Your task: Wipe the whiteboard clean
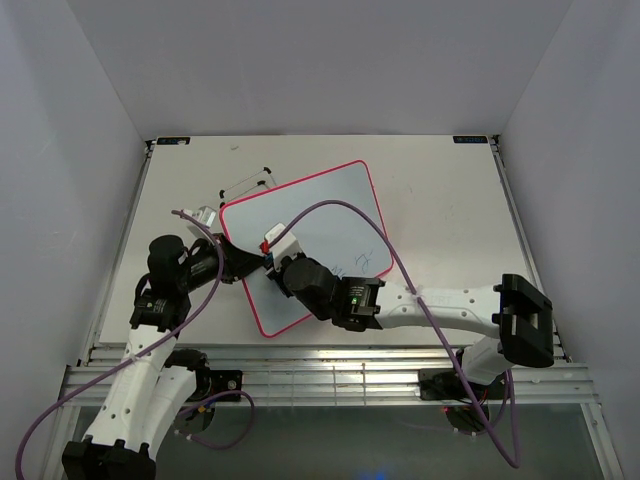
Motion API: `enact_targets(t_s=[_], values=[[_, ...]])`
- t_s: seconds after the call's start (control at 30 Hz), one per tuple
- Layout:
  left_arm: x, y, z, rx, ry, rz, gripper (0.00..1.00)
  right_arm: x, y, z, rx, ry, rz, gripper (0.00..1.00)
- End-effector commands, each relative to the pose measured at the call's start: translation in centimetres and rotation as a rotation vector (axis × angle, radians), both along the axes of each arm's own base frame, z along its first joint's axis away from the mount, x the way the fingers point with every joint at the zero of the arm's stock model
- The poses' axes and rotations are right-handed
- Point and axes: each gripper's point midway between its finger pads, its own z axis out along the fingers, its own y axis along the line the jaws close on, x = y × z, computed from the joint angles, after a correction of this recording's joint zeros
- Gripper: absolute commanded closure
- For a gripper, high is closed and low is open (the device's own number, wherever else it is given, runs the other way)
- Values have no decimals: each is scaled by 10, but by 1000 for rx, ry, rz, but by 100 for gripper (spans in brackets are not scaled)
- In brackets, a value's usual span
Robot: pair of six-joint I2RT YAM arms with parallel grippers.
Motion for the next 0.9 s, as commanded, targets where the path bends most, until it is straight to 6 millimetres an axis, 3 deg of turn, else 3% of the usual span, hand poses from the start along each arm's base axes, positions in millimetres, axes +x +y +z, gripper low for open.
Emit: enact_targets(t_s=[0.0,0.2,0.53,0.67,0.77,0.83,0.87], values=[[-10,-7,0,50,-68,-88,100,-67,27,-58,-48,172,192,92],[-10,-6,0,51,-68,-85,100,-88,31,-82,-81,213,213,92],[-9,-6,0,54,-66,-80,100,-120,44,-96,-75,260,272,92],[-9,-5,0,55,-65,-77,100,-139,49,-95,-67,274,320,92],[-9,-5,-1,55,-63,-78,100,-166,54,-90,-48,302,440,92],[-9,-5,-1,55,-59,-78,100,-179,58,-56,60,293,532,92],[-9,-5,-1,55,-62,-78,100,-187,51,-55,78,303,584,92]])
